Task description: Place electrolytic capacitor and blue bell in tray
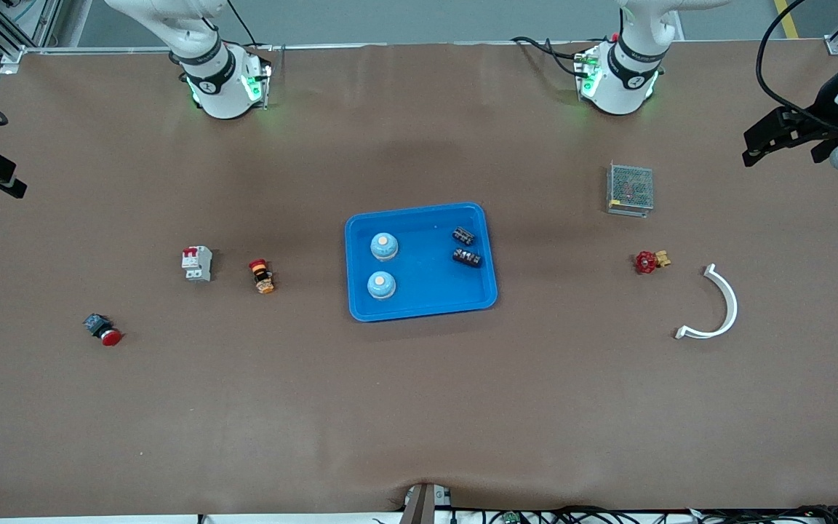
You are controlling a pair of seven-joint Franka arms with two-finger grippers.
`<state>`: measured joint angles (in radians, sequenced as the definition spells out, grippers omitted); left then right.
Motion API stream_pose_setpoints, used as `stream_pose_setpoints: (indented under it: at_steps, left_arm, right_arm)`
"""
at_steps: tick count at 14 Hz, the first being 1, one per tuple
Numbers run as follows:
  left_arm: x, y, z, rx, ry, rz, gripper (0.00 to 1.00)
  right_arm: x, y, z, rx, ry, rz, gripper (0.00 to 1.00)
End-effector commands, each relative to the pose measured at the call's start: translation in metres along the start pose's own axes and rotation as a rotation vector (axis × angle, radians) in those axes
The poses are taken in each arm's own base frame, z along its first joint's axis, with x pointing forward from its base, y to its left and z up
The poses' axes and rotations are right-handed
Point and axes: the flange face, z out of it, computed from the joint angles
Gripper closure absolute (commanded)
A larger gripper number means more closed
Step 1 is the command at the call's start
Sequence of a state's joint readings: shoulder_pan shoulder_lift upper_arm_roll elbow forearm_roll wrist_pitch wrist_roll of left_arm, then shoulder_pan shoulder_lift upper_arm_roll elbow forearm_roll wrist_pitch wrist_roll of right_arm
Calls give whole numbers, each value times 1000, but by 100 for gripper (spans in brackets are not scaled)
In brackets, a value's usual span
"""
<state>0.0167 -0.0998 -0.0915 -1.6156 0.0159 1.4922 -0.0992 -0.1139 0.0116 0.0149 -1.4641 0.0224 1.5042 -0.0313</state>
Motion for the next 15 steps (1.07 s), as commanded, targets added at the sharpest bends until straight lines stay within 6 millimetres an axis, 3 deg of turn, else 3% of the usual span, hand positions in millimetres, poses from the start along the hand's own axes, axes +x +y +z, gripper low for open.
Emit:
stream_pose_setpoints:
  at_steps: [1, 15]
  left_arm:
    - [-5, 4, -2, 3, 10, 27, 0]
    - [-1, 3, -7, 1, 5, 12, 0]
  right_arm:
    - [-2, 4, -8, 21, 16, -2, 0]
    - [0, 0, -8, 27, 17, -3, 0]
